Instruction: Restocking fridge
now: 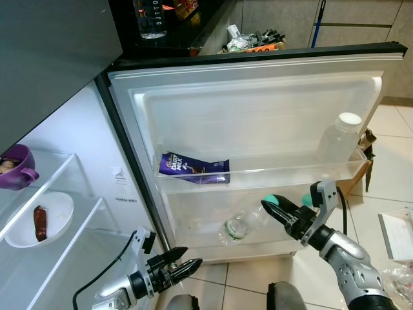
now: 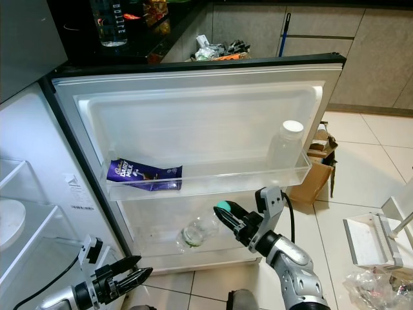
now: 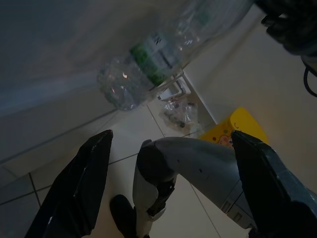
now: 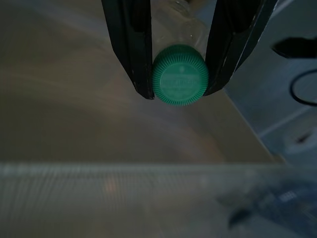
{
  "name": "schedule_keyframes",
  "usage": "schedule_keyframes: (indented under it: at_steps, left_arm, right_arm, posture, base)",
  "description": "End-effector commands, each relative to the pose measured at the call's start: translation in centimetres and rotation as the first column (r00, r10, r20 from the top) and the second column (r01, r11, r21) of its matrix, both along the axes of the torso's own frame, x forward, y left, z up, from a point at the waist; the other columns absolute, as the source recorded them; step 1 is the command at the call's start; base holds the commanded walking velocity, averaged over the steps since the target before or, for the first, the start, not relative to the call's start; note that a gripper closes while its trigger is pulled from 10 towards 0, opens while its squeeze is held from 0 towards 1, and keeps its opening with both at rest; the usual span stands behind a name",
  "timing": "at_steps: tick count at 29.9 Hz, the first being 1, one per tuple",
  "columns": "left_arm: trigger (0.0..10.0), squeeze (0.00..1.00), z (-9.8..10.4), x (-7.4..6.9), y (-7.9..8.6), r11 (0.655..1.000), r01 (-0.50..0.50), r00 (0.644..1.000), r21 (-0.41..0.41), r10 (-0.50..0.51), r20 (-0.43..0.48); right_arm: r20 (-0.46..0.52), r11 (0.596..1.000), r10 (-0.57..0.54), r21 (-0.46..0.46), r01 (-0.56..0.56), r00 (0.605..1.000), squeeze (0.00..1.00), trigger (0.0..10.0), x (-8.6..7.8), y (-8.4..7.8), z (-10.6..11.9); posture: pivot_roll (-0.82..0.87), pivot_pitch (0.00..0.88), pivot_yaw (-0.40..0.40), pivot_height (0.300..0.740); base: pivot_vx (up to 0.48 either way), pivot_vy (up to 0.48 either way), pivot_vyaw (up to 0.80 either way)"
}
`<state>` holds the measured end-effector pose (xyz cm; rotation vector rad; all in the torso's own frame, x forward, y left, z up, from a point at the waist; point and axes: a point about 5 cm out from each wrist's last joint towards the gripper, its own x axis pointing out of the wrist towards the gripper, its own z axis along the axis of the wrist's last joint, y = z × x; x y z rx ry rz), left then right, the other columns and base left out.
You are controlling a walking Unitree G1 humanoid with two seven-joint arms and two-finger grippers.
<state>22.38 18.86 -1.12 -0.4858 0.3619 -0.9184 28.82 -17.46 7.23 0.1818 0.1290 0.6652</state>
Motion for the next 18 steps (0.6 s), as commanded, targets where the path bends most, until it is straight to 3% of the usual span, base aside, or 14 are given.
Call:
schedule_keyframes:
  at_steps: [1,11,14,18]
  left_arm:
    - [10.0,0.00,0.4,0.4,0.2,1.000,0.003,1.000,0.000,-0.003,0.024]
    - [10.0,0.00,1.1,1.0,-0.2,0.999,0.039,0.997,-0.012,-0.038,0.068]
    - [10.0,0.00,1.2,1.0,-0.2,0.999,0.047,0.996,-0.014,-0.046,0.073]
    - [10.0,0.00,1.2,1.0,-0.2,0.998,0.054,0.996,-0.014,-0.053,0.072]
  right_arm:
    - [0.018,0.998,-0.016,-0.057,0.017,1.000,0.00,10.0,0.4,0.2,-0.1]
    - [0.064,0.957,-0.095,-0.268,0.109,0.993,0.00,10.0,1.0,-0.1,-0.9]
    - [0.086,0.958,-0.162,-0.224,0.178,0.983,0.00,10.0,1.7,-0.4,-0.5]
    - [0.091,0.962,-0.170,-0.200,0.185,0.981,0.00,10.0,1.9,-0.4,-0.2]
  posture:
    - [-0.06,0.003,-0.002,0.587]
    - [-0.06,0.004,0.000,0.587]
    - [-0.06,0.005,0.001,0.587]
    - [-0.06,0.006,0.000,0.587]
  base:
    - [0.000,0.000,0.00]
    - [0.000,0.000,0.00]
    - [0.000,0.000,0.00]
    - [0.000,0.000,0.00]
